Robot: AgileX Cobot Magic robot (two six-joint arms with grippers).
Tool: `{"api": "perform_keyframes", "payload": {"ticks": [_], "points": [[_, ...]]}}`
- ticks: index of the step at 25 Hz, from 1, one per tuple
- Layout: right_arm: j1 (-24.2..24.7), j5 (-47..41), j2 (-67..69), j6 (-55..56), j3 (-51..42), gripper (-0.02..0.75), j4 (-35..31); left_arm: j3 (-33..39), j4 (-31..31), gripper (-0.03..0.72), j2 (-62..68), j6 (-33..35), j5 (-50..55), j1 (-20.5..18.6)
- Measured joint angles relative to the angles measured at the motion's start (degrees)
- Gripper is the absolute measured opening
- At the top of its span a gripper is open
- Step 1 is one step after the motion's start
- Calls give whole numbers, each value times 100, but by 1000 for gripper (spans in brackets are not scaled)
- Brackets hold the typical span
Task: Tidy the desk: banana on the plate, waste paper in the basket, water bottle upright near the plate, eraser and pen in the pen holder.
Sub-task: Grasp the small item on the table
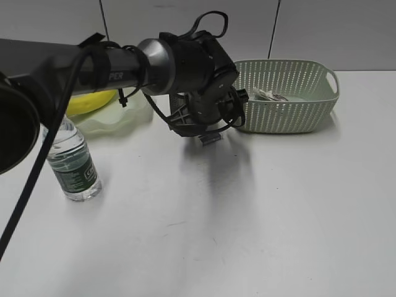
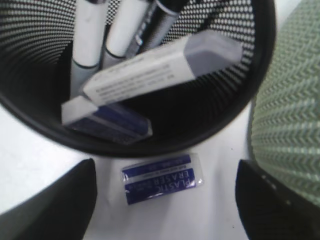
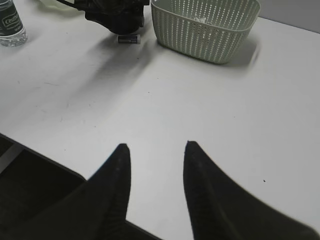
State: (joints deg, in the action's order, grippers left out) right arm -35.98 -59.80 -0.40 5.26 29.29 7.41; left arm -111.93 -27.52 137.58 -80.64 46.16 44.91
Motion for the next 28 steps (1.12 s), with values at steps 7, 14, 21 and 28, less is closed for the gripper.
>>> {"api": "perform_keyframes", "payload": {"ticks": [7,14,21,28], "points": [[0,0,0,0,0,298,0,0,42,652,164,5,-320,-47],[0,4,0,0,0,297,0,0,60,652,303,5,-413,-47],[0,4,0,0,0,297,0,-2,-177,641,351,11,-497,-47],[0,4,0,0,0,298,2,-2,-413,609,371,21,-173,-47]]}}
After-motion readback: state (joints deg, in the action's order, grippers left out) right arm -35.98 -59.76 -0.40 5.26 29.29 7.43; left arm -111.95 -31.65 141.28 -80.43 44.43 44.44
